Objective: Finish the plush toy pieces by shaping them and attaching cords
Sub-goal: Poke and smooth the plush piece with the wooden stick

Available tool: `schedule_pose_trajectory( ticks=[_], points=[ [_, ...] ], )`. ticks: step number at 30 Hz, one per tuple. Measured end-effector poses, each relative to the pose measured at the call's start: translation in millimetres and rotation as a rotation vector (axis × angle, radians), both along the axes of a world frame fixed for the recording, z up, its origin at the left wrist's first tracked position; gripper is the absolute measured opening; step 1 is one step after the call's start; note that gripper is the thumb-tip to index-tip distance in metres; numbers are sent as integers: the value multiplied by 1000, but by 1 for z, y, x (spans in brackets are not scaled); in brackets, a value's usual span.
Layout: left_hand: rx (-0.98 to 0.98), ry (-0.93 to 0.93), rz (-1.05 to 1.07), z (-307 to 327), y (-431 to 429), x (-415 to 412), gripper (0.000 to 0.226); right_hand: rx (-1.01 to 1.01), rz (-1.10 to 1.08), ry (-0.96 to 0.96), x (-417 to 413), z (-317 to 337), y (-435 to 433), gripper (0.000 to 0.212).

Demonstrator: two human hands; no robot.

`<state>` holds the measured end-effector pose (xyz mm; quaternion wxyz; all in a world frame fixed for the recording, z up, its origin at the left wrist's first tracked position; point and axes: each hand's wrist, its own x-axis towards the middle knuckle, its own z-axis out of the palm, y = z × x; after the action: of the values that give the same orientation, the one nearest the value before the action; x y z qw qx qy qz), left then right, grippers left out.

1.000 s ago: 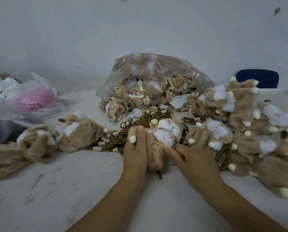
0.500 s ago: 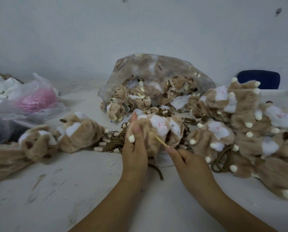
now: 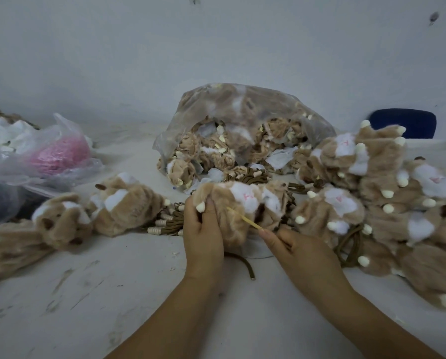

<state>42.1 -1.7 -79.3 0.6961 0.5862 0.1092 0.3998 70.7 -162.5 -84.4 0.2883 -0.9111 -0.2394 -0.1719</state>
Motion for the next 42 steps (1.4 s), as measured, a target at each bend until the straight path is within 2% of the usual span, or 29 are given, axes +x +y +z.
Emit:
schedule_pose_trajectory(
  ticks=[2,6,9,11,14,17,20,22,24,27,31,34,36,38,40,42],
  points=[
    [87,-17,20,2,-1,-1,32,47,0,95,-2,-1,3,58],
    [281,-36,36,3,-8,-4,33,293,15,327,-5,-1,10,56],
    [351,-12,37,0,-10,-2,31,396,26,317,-5,-1,11,62],
    [347,43,-56,-3,-11,-1,23,426,48,280,-5,0,11,61],
    [299,88,-248,-6,-14,-1,21,359,74,210,-2,1,8,55],
    [120,-27,-423,-1,-15,-3,21,279,80,114,1,2,4,54],
    [-63,-41,-456,5,-11,-1,52,183,80,44,3,-2,2,51],
    [-133,-13,-410,5,-7,0,62,124,79,30,4,-5,1,42],
    [-125,6,-352,2,-4,2,61,124,100,24,5,-6,1,40],
    [1,-34,-263,-2,-2,4,53,112,127,27,5,-7,1,48],
    [120,-19,-174,-5,4,6,21,61,107,18,5,-8,1,58],
    [90,29,-120,-7,3,7,23,50,101,15,4,-10,3,56],
    [-3,62,-125,-6,0,8,27,63,112,25,3,-12,3,52],
    [-297,39,-241,-4,-2,11,28,57,119,38,4,-14,4,48],
    [-592,30,-396,-2,1,11,40,32,116,53,7,-17,4,47],
    [-690,21,-511,0,3,9,50,28,110,84,11,-17,4,47]
  ],
)
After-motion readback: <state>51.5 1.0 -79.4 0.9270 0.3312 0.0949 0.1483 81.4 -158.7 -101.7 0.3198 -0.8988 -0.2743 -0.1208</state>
